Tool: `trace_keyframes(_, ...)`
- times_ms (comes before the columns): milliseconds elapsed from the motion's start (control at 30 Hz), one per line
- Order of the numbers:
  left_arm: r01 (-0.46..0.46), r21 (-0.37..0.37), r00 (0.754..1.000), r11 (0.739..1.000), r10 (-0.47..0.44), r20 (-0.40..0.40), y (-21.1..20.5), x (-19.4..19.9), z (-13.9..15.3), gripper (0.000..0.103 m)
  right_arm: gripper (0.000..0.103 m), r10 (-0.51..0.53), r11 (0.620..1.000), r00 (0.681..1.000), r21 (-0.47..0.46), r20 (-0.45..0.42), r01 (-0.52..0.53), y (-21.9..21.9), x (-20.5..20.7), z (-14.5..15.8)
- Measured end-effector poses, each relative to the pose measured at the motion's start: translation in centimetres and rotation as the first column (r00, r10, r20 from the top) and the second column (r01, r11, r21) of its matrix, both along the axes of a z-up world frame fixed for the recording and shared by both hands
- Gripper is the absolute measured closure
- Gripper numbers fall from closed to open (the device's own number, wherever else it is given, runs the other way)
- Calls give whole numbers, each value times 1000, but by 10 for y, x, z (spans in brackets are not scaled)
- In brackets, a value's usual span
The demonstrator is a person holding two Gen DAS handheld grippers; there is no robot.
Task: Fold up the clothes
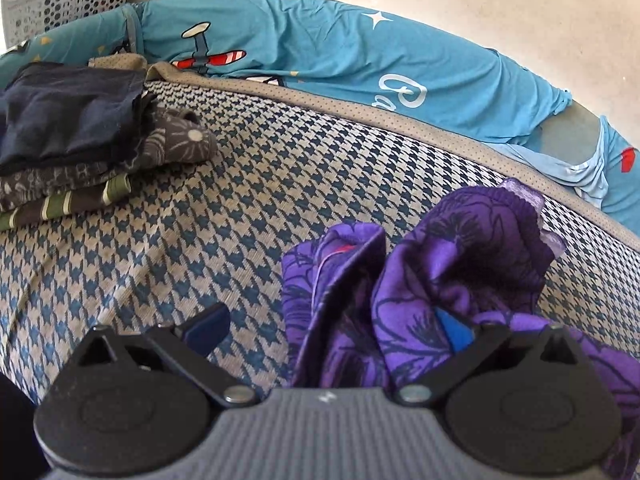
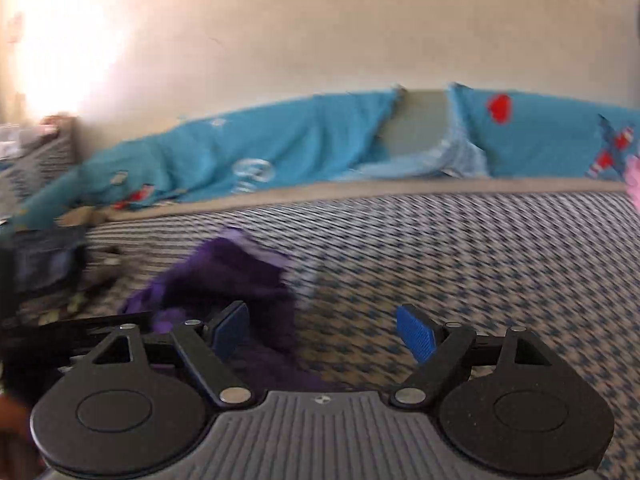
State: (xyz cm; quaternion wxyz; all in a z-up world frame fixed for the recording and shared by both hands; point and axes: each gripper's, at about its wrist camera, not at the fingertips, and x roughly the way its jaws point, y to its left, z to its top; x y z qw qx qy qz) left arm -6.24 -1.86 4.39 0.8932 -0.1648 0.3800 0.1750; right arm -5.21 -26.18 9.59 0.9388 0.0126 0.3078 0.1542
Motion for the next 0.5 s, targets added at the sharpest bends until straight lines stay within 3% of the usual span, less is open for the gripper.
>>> trace_keyframes(167,-5,-13,1000,1000,5,3,2,-3,-1,0,22,-122,988,992,-102,-25,119,-2,13,-10)
trace_keyframes(333,-4,-17,1000,1000,4,2,2,-4,-2,0,22,-125,989,990,-92,-59,119,-3,18,-12)
trace_keyframes(500,-3,-26,1000,1000,3,5,3,-5,-3,0,22,-150,980,985,-145,-82,137,2,20,-17)
